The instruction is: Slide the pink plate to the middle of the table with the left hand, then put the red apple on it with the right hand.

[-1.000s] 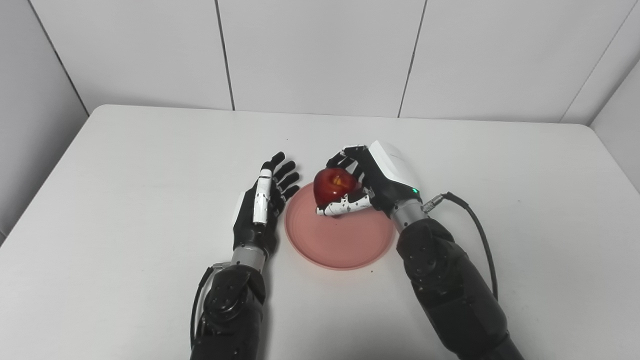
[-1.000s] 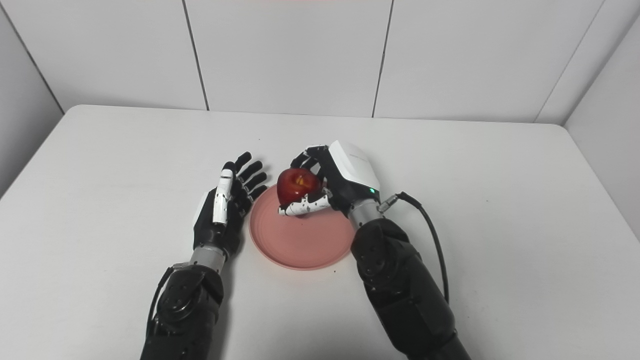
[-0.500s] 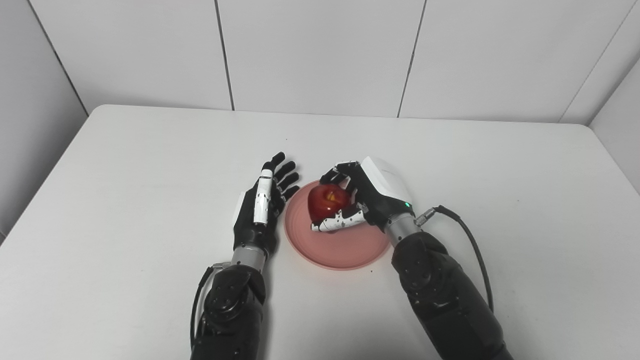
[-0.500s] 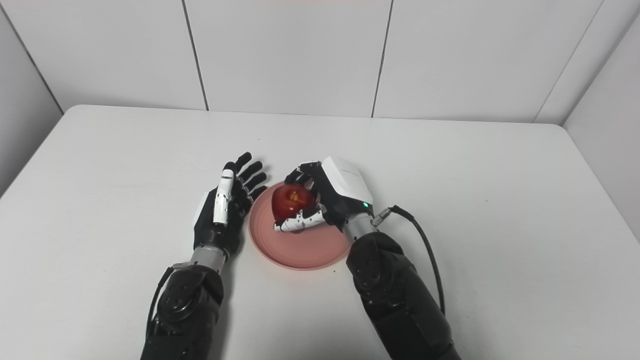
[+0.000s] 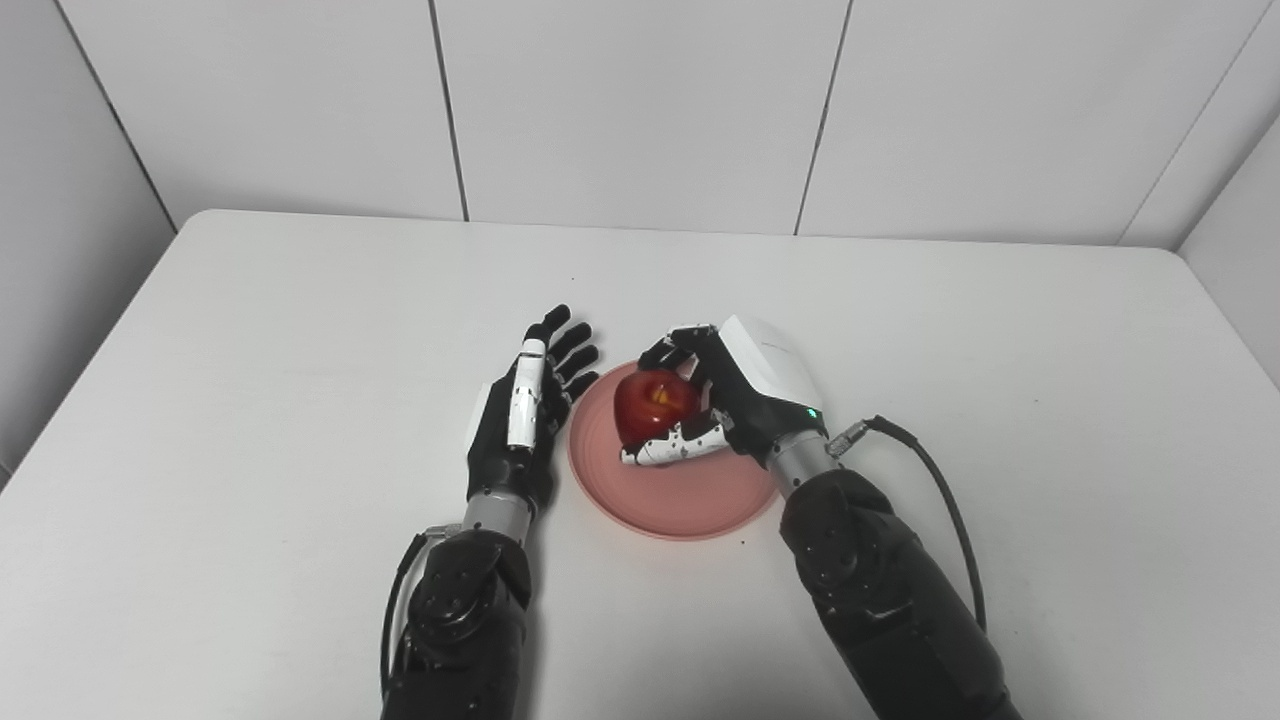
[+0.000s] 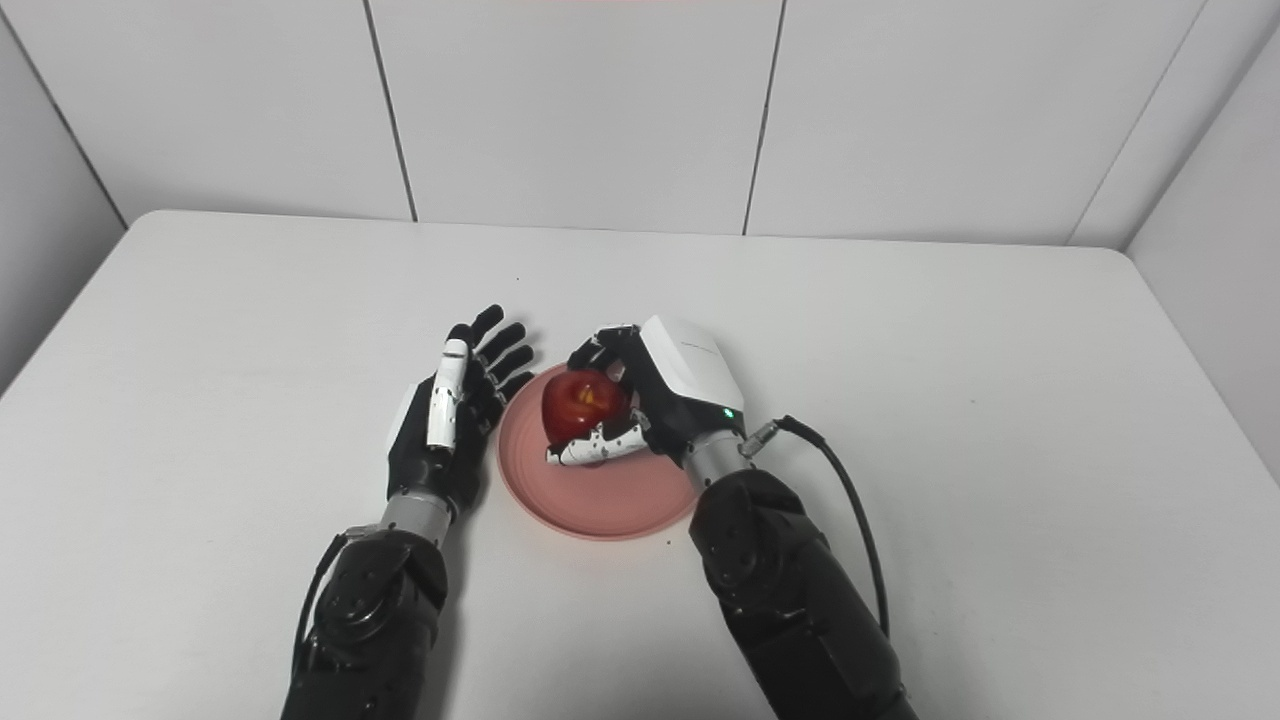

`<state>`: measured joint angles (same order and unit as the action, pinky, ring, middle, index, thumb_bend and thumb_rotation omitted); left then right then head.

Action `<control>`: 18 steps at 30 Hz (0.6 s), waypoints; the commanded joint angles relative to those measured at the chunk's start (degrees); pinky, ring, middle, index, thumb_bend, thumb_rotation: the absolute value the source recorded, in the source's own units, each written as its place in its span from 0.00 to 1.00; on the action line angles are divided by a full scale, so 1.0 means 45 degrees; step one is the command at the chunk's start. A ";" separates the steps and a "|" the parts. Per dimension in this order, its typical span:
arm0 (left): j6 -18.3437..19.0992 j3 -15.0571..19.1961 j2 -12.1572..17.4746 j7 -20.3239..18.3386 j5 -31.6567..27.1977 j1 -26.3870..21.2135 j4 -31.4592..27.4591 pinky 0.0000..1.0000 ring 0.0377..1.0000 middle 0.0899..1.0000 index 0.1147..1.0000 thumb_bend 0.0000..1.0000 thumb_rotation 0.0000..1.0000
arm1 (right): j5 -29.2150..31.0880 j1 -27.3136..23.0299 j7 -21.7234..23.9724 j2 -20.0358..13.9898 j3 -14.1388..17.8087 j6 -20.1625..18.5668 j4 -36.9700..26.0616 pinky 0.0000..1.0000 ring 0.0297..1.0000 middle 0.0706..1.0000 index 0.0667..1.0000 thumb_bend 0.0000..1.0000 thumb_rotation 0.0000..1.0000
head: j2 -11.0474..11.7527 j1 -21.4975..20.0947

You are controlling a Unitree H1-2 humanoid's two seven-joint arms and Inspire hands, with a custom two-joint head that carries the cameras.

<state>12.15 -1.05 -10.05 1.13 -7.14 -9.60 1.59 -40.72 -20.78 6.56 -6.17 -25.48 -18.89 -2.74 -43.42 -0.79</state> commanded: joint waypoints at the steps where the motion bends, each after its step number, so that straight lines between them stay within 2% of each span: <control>1: 0.0241 0.0015 -0.0114 0.0135 0.0039 -0.0025 0.0097 0.84 0.86 0.86 0.86 0.41 1.00 | -0.0258 -0.0107 0.0124 0.0016 -0.0035 -0.0019 -0.0175 0.30 0.39 0.47 0.45 0.52 0.15 | -0.0001 0.0007; 3: 0.0282 0.0006 -0.0110 0.0138 0.0048 -0.0019 0.0063 0.85 0.86 0.86 0.86 0.41 1.00 | -0.0344 -0.0081 0.0163 0.0025 -0.0023 -0.0064 -0.0254 0.34 0.44 0.52 0.45 0.52 0.15 | -0.0003 0.0002; 4: 0.0298 0.0006 -0.0110 0.0139 0.0048 -0.0017 0.0054 0.85 0.86 0.86 0.86 0.41 1.00 | -0.0373 -0.0071 0.0185 0.0032 -0.0011 -0.0066 -0.0278 0.36 0.46 0.54 0.53 0.71 0.20 | -0.0003 0.0002; 7: 0.0312 -0.0018 -0.0086 0.0134 0.0085 -0.0014 0.0046 0.85 0.86 0.86 0.86 0.41 1.00 | -0.0419 -0.0030 0.0291 0.0050 0.0042 -0.0114 -0.0436 0.42 0.53 0.60 0.61 0.87 0.28 | 0.0009 -0.0009; 10: 0.0313 -0.0021 -0.0076 0.0149 0.0098 -0.0012 0.0043 0.85 0.86 0.86 0.86 0.41 1.00 | -0.0432 -0.0009 0.0463 0.0091 0.0141 -0.0203 -0.0582 0.43 0.55 0.62 0.67 0.93 0.33 | 0.0008 -0.0018; 14: 0.0316 0.0028 -0.0126 0.0174 0.0030 -0.0010 0.0039 0.84 0.86 0.86 0.85 0.41 1.00 | -0.0468 -0.0029 0.0772 0.0084 0.0208 -0.0400 -0.0741 0.45 0.57 0.65 0.71 0.96 0.36 | -0.0004 -0.0029; 18: 0.0308 0.0053 -0.0142 0.0172 -0.0007 -0.0029 0.0062 0.83 0.85 0.86 0.85 0.40 1.00 | -0.0569 -0.0066 0.1042 0.0058 0.0264 -0.0550 -0.0907 0.56 0.66 0.72 0.75 1.00 0.39 | -0.0005 -0.0056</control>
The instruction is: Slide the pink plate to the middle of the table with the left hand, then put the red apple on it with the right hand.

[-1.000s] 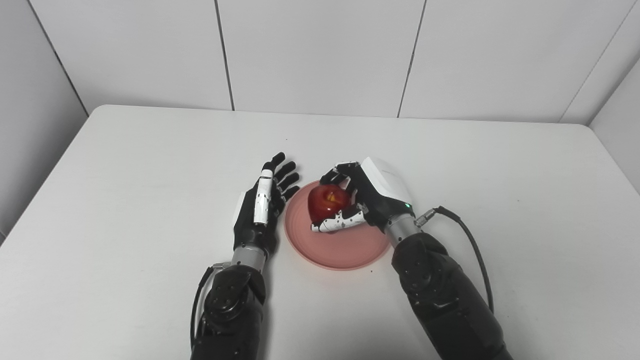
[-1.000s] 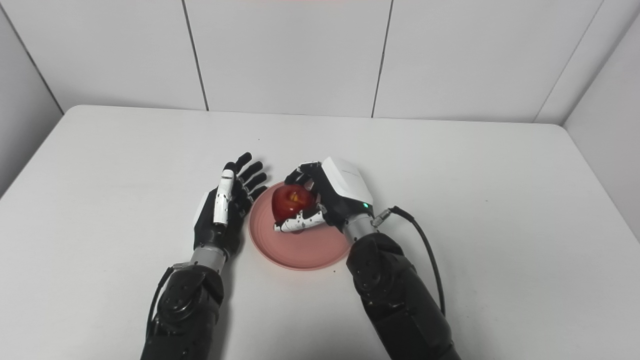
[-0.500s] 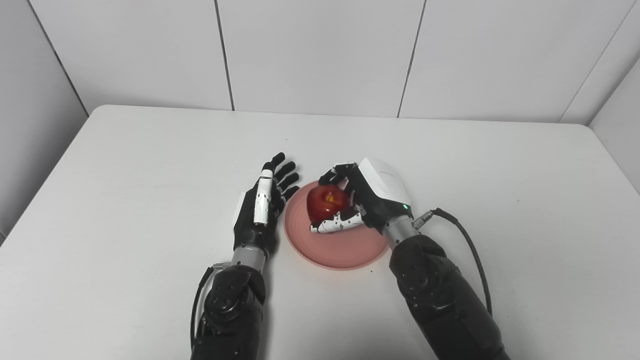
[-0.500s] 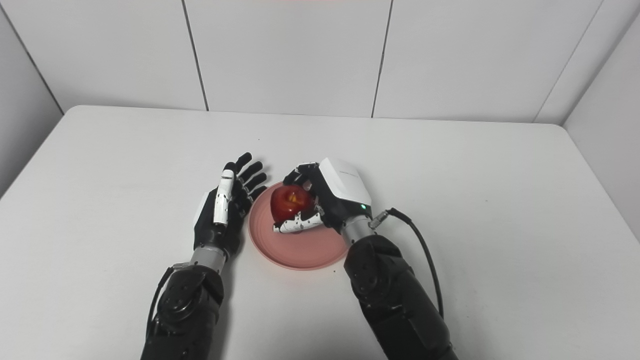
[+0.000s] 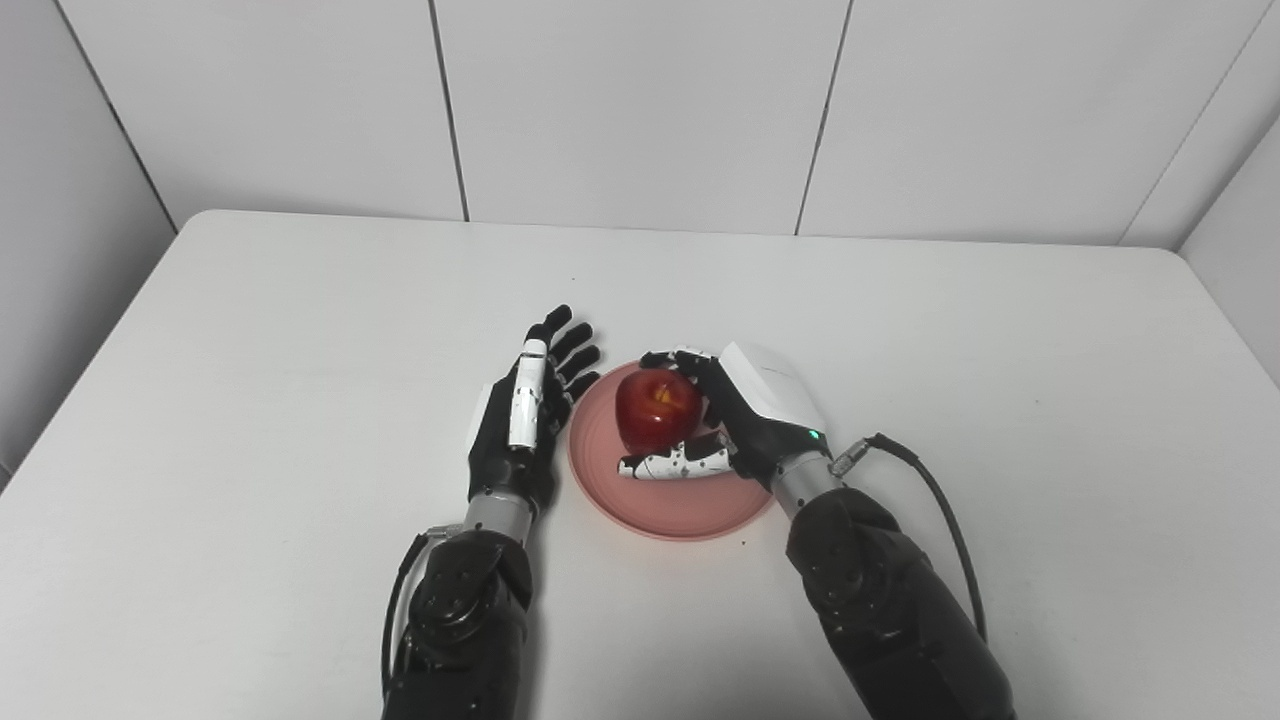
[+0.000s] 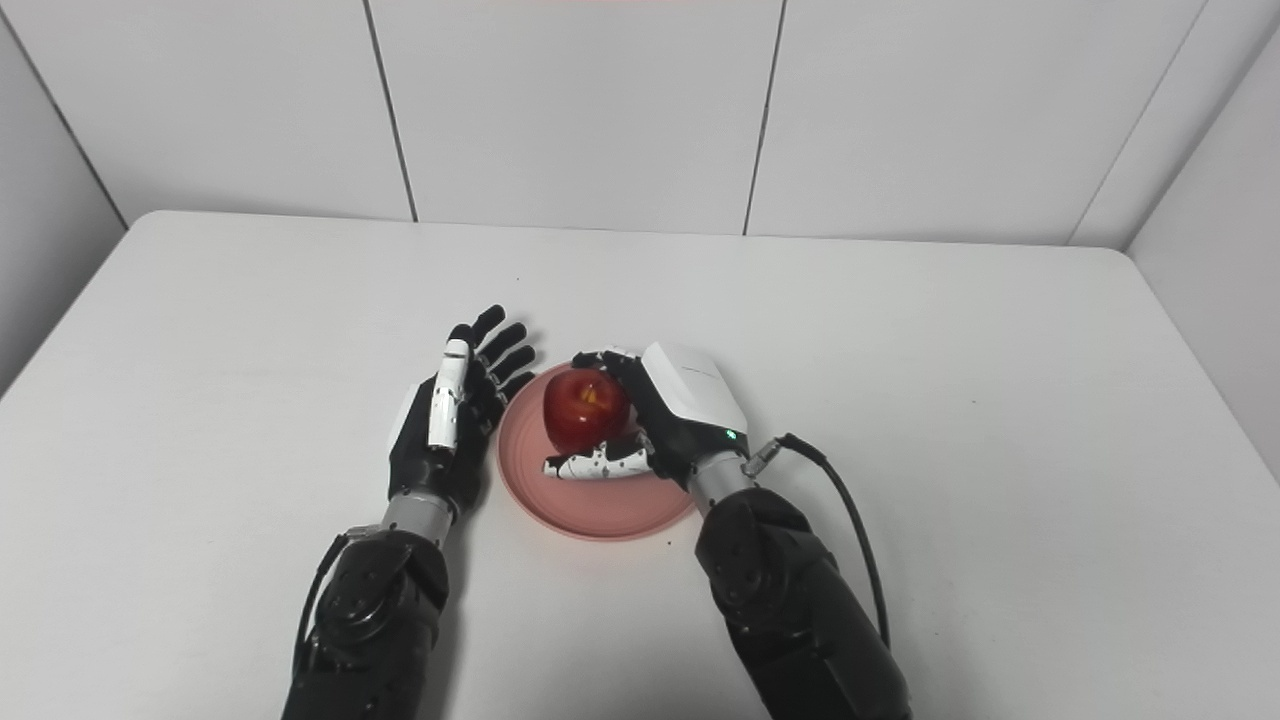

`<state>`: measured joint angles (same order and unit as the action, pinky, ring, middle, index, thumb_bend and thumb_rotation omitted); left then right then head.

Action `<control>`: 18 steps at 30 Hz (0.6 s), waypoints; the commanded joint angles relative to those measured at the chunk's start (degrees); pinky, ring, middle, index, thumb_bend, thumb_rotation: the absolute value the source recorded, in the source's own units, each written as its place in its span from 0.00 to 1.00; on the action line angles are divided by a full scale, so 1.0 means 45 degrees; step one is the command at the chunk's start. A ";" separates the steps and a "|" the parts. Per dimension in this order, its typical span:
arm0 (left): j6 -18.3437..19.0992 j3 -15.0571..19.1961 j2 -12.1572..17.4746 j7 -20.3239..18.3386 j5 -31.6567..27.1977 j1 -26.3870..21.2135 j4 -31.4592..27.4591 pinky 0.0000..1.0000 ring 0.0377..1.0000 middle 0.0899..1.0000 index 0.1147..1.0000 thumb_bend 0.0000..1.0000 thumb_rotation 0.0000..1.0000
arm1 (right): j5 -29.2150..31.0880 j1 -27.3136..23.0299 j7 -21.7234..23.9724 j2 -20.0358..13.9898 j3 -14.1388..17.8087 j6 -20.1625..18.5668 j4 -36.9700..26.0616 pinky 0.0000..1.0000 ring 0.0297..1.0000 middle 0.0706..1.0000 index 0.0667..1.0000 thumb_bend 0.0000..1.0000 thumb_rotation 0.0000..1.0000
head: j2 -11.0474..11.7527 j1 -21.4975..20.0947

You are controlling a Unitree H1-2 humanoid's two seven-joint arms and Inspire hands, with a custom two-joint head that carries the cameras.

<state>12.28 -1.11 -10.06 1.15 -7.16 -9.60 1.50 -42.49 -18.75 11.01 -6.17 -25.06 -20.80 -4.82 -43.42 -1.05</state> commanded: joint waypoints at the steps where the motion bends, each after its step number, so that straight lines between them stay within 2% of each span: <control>1: 0.0277 0.0072 -0.0142 0.0164 -0.0018 -0.0030 0.0080 0.83 0.85 0.86 0.85 0.40 1.00 | -0.0170 -0.0518 0.0061 0.0052 0.0183 -0.0118 -0.0471 0.57 0.67 0.73 0.75 1.00 0.40 | -0.0006 0.0003; 5: 0.0282 0.0049 -0.0100 0.0142 0.0017 -0.0031 0.0077 0.83 0.85 0.86 0.85 0.40 1.00 | -0.0123 -0.0492 0.0077 0.0067 0.0268 -0.0096 -0.0566 0.60 0.69 0.75 0.77 1.00 0.40 | -0.0001 -0.0028; 10: 0.0221 0.0035 -0.0039 0.0063 -0.0001 -0.0034 0.0124 0.84 0.85 0.86 0.86 0.40 1.00 | -0.0138 -0.0465 0.0169 0.0068 0.0352 -0.0131 -0.0695 0.70 0.78 0.81 0.83 1.00 0.45 | 0.0013 -0.0038; 18: 0.0327 0.0033 -0.0031 0.0062 -0.0002 -0.0044 0.0085 0.86 0.86 0.86 0.86 0.40 1.00 | -0.0439 -0.0478 0.0035 0.0072 0.0479 -0.0069 -0.1010 0.74 0.82 0.83 0.87 1.00 0.51 | 0.0029 -0.0075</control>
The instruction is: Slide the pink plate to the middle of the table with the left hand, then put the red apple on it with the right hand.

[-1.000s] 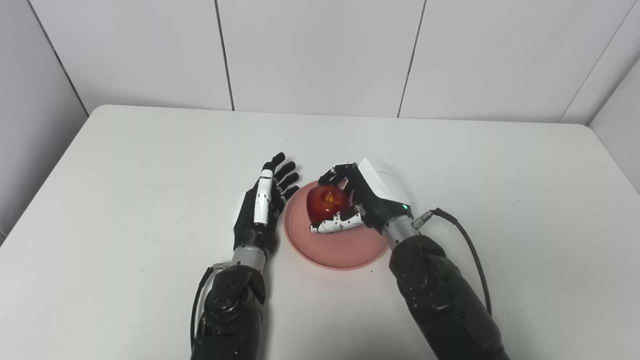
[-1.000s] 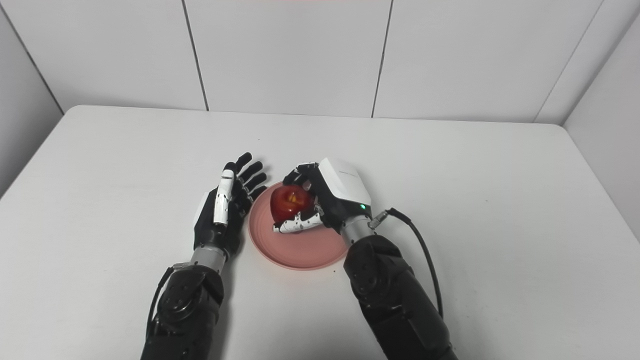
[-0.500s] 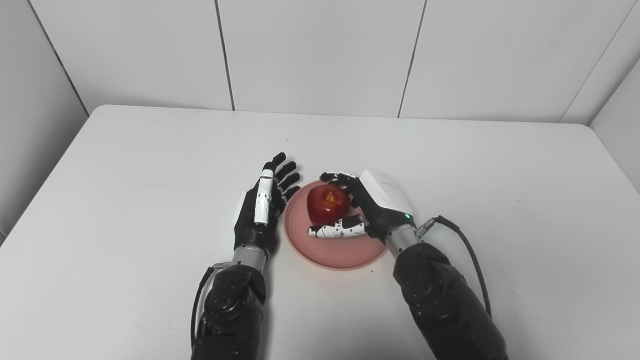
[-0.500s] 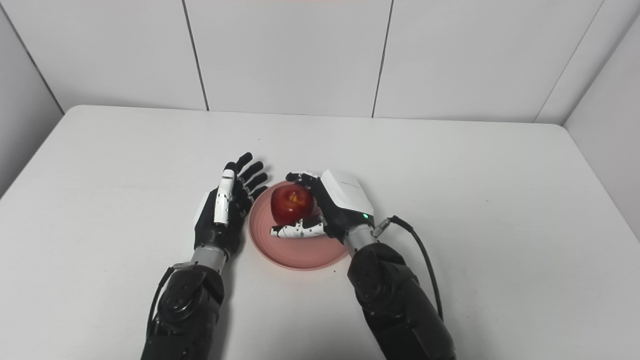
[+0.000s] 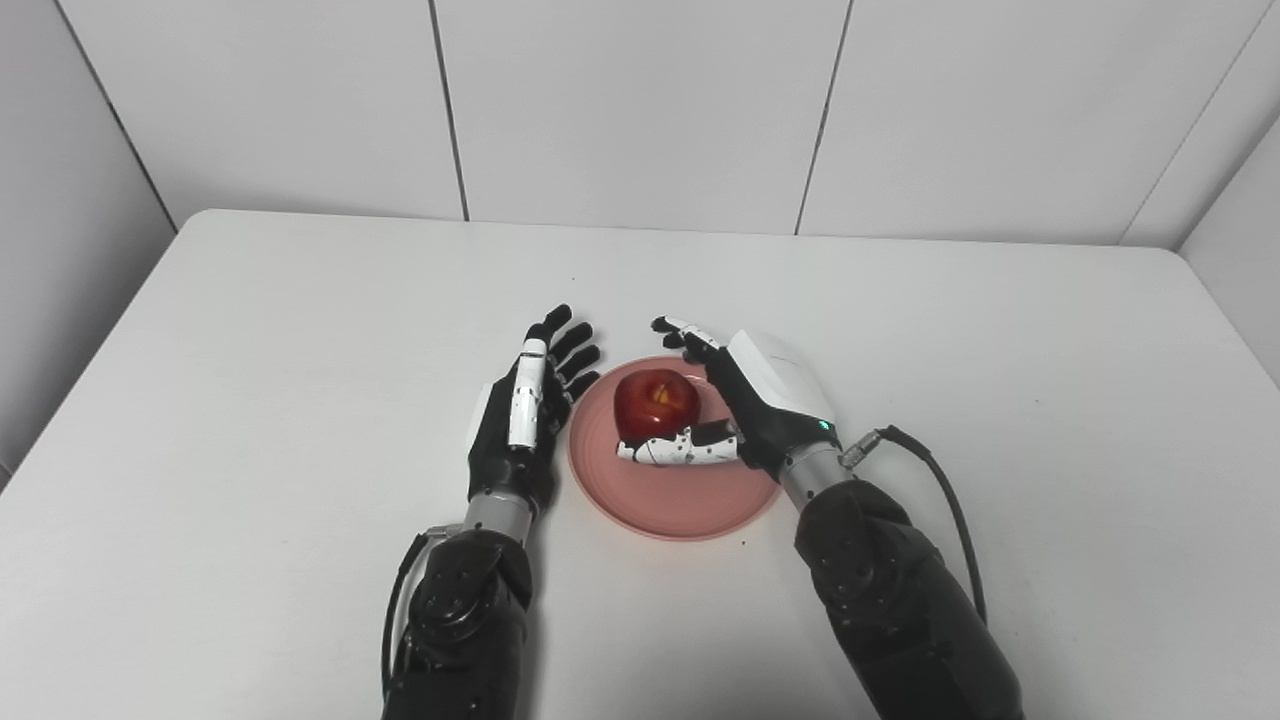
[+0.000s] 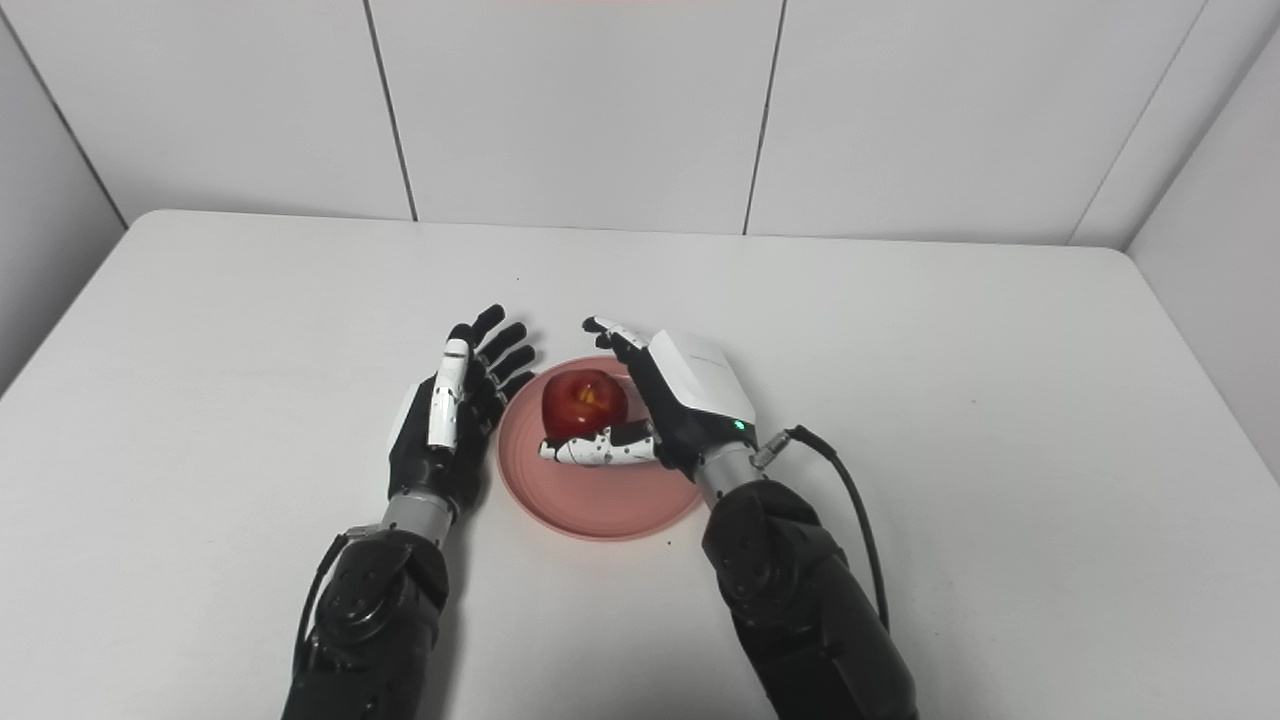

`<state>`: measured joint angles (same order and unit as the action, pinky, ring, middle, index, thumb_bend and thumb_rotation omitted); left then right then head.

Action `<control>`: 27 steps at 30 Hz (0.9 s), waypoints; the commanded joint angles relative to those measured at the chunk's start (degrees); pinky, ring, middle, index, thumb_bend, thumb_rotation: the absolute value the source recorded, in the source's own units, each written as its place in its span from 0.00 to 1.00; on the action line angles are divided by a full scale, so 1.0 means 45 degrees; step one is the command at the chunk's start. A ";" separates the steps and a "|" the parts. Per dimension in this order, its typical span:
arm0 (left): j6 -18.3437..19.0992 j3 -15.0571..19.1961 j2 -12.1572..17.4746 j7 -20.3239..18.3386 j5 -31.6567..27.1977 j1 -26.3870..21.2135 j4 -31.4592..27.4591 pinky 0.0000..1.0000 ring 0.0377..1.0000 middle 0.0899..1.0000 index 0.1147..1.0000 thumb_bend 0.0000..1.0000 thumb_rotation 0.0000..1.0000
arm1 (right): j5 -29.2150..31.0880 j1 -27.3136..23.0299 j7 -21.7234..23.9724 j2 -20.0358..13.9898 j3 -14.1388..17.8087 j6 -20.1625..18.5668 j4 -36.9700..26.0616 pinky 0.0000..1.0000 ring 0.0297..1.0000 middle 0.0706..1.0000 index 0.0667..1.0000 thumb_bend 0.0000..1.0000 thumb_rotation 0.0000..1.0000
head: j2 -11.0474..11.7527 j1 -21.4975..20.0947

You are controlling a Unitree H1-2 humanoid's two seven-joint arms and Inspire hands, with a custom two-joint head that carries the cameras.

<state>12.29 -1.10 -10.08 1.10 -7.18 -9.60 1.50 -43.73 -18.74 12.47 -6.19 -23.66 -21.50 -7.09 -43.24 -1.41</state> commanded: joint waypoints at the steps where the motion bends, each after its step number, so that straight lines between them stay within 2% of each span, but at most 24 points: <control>1: 0.0332 0.0034 -0.0031 0.0076 0.0001 -0.0043 0.0077 0.86 0.86 0.86 0.86 0.40 1.00 | -0.0171 -0.0491 -0.0270 0.0076 0.0207 0.0085 -0.0560 0.74 0.82 0.84 0.87 1.00 0.52 | -0.0002 -0.0006; 8: 0.0326 0.0131 -0.0115 0.0114 -0.0120 -0.0076 0.0131 0.85 0.86 0.86 0.86 0.40 1.00 | 0.0063 -0.0479 -0.0248 0.0060 0.0581 0.0291 -0.1138 0.74 0.83 0.86 0.90 1.00 0.57 | 0.0023 -0.0056; 16: 0.0313 0.0173 -0.0184 0.0140 -0.0219 -0.0072 0.0122 0.84 0.86 0.86 0.85 0.40 1.00 | 0.0416 -0.0385 0.0328 -0.0004 0.1071 -0.0077 -0.2169 0.80 0.88 0.91 0.94 1.00 0.66 | 0.0026 -0.0085; 21: 0.0224 0.0205 -0.0209 0.0188 -0.0201 -0.0086 0.0177 0.83 0.85 0.84 0.83 0.40 1.00 | 0.0569 -0.0261 0.0112 -0.0012 0.1695 0.0019 -0.2564 0.80 0.88 0.91 0.94 1.00 0.68 | 0.0065 -0.0146; 27: 0.0127 0.0118 -0.0029 0.0096 -0.0026 -0.0113 0.0328 0.85 0.85 0.86 0.86 0.41 1.00 | 0.1045 0.0061 -0.0257 -0.0116 0.2678 0.0144 -0.2850 0.78 0.87 0.92 0.95 1.00 0.75 | 0.0097 -0.0168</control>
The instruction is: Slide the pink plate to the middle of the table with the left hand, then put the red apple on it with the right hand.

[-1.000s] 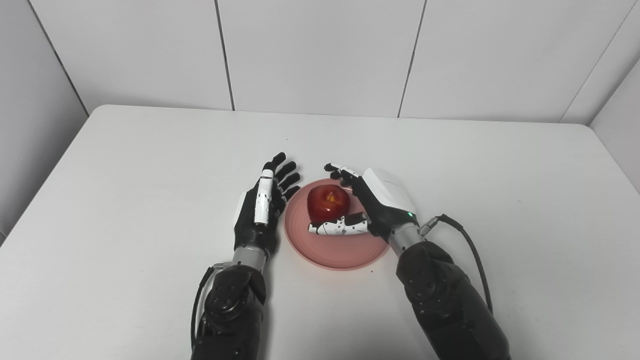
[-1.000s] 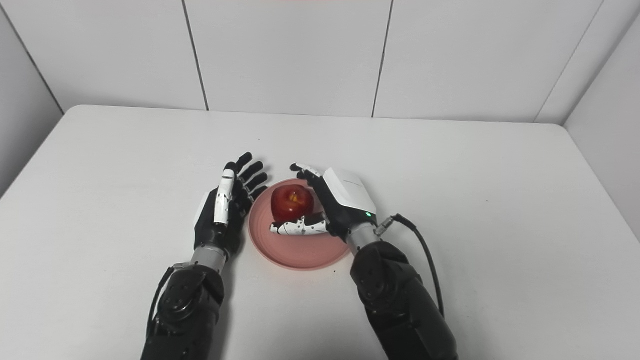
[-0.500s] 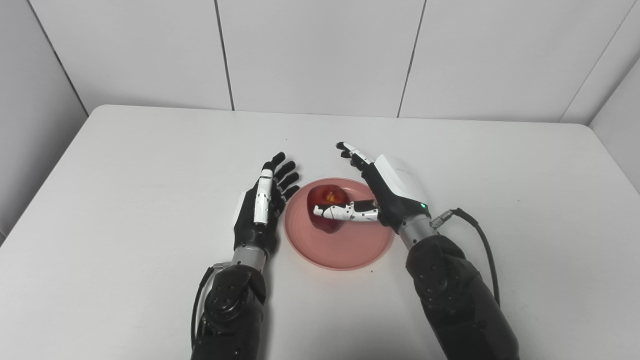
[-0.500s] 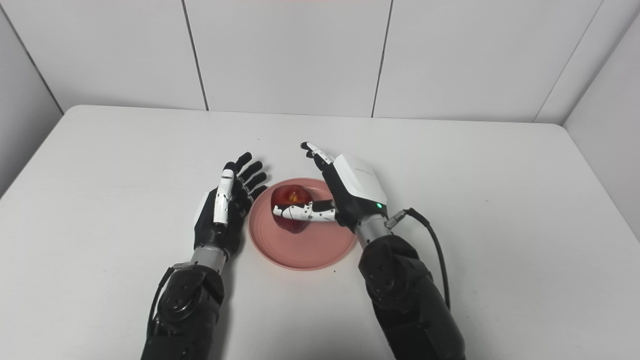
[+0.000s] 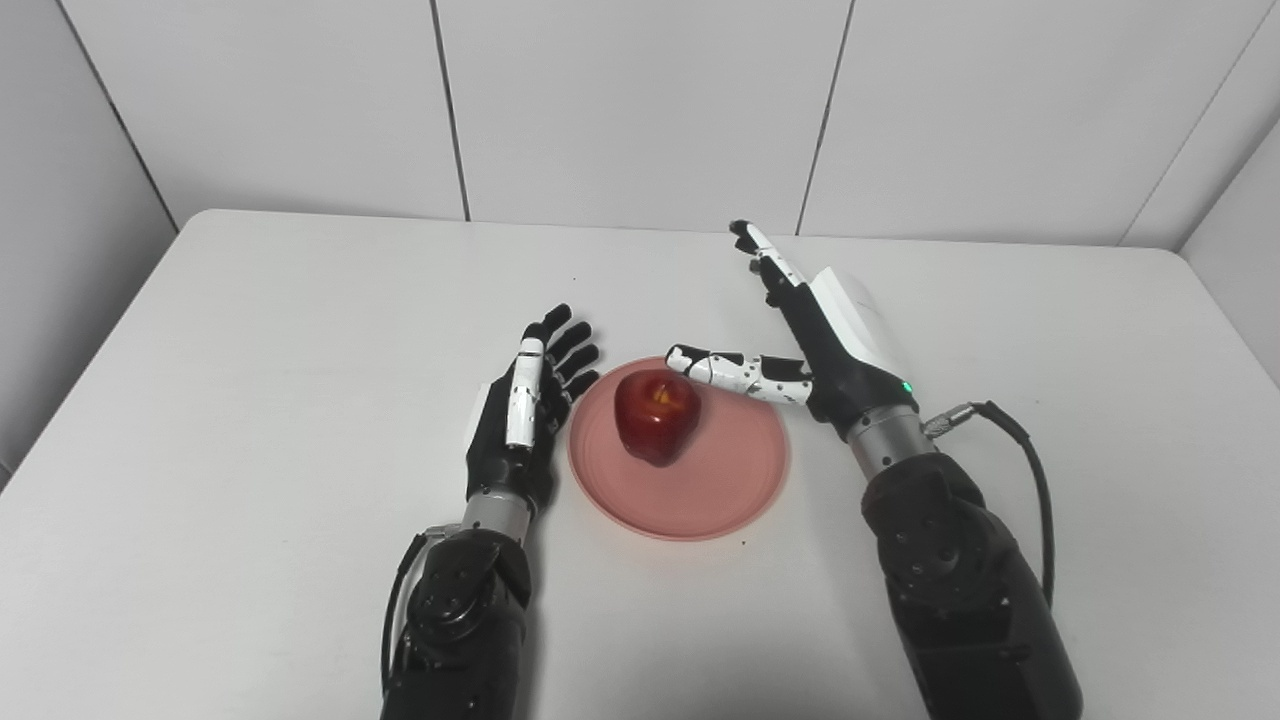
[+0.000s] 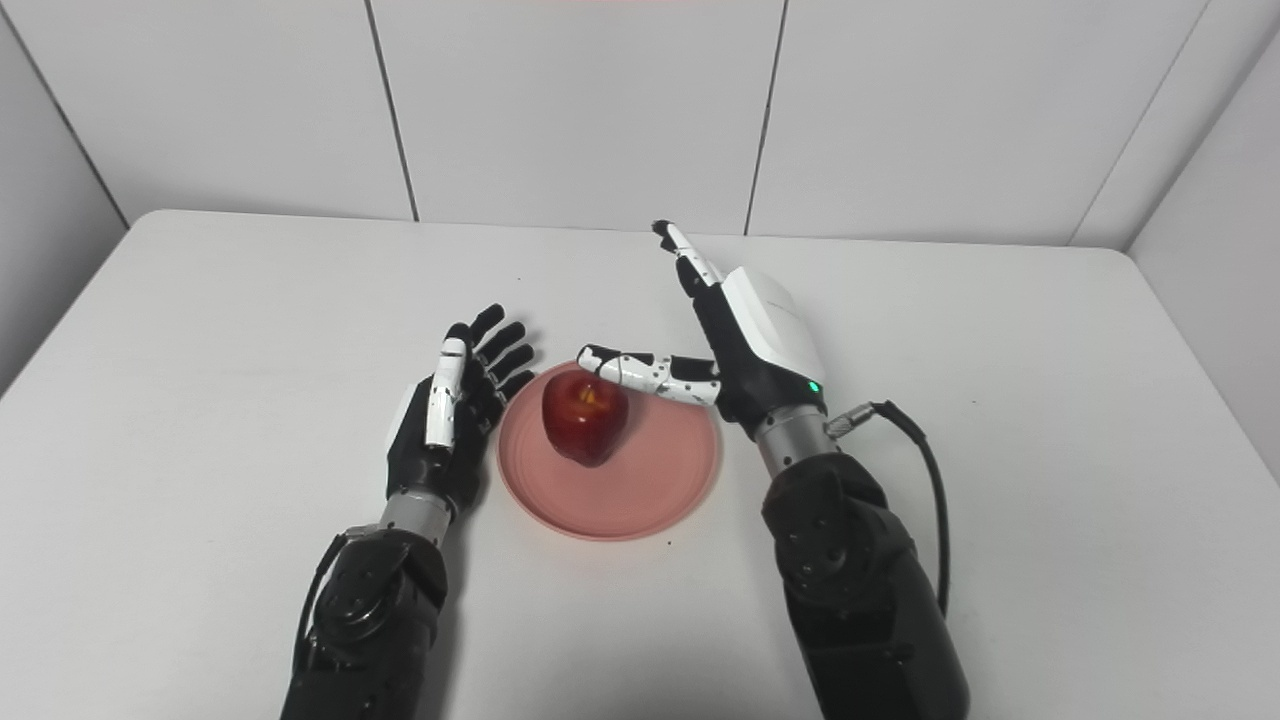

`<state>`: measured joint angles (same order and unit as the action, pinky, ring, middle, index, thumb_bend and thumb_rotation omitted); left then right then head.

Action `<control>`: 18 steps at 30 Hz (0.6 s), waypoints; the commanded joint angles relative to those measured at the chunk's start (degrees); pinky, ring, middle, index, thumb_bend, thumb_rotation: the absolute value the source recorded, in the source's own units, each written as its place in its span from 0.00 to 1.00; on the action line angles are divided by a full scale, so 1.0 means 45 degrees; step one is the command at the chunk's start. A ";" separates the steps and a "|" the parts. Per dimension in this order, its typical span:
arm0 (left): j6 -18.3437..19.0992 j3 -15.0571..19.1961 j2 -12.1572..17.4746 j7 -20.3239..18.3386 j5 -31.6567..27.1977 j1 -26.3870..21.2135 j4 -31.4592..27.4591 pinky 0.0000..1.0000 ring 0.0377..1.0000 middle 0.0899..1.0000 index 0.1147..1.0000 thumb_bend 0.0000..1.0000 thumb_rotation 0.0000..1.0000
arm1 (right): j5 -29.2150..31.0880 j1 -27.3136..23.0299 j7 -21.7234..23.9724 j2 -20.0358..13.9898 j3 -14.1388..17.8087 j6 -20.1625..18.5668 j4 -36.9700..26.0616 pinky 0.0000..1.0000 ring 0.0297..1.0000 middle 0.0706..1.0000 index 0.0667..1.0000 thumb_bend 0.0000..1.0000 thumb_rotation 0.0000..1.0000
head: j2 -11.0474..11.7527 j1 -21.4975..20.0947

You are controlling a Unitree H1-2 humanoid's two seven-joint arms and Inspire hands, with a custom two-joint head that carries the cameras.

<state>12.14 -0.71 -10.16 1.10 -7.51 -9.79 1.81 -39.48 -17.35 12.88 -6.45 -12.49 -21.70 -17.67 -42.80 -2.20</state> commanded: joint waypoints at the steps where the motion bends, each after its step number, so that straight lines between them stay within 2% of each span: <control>1: 0.0142 0.0029 0.0011 0.0079 0.0056 -0.0067 0.0271 0.85 0.85 0.86 0.86 0.41 1.00 | 0.0187 -0.0156 -0.0464 -0.0114 0.0412 0.0202 -0.0501 0.78 0.87 0.92 0.95 1.00 0.75 | -0.0005 -0.0023; 9: 0.0219 0.0049 0.0047 0.0044 0.0026 -0.0044 0.0190 0.85 0.86 0.86 0.85 0.42 1.00 | 0.0873 0.0380 -0.1117 -0.0386 0.1499 0.0437 -0.0368 0.82 0.89 0.91 0.95 1.00 0.78 | -0.0013 -0.0056; 18: 0.0186 0.0039 0.0101 0.0022 0.0040 -0.0060 0.0192 0.84 0.85 0.86 0.85 0.41 1.00 | 0.1440 0.1096 -0.1960 -0.0460 0.1793 0.0850 -0.0103 0.80 0.86 0.88 0.93 1.00 0.89 | -0.0022 -0.0090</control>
<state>11.94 -0.73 -9.94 0.94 -7.49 -9.83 1.94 -33.53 -11.21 5.87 -8.52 -5.03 -21.07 -16.94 -42.89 -2.64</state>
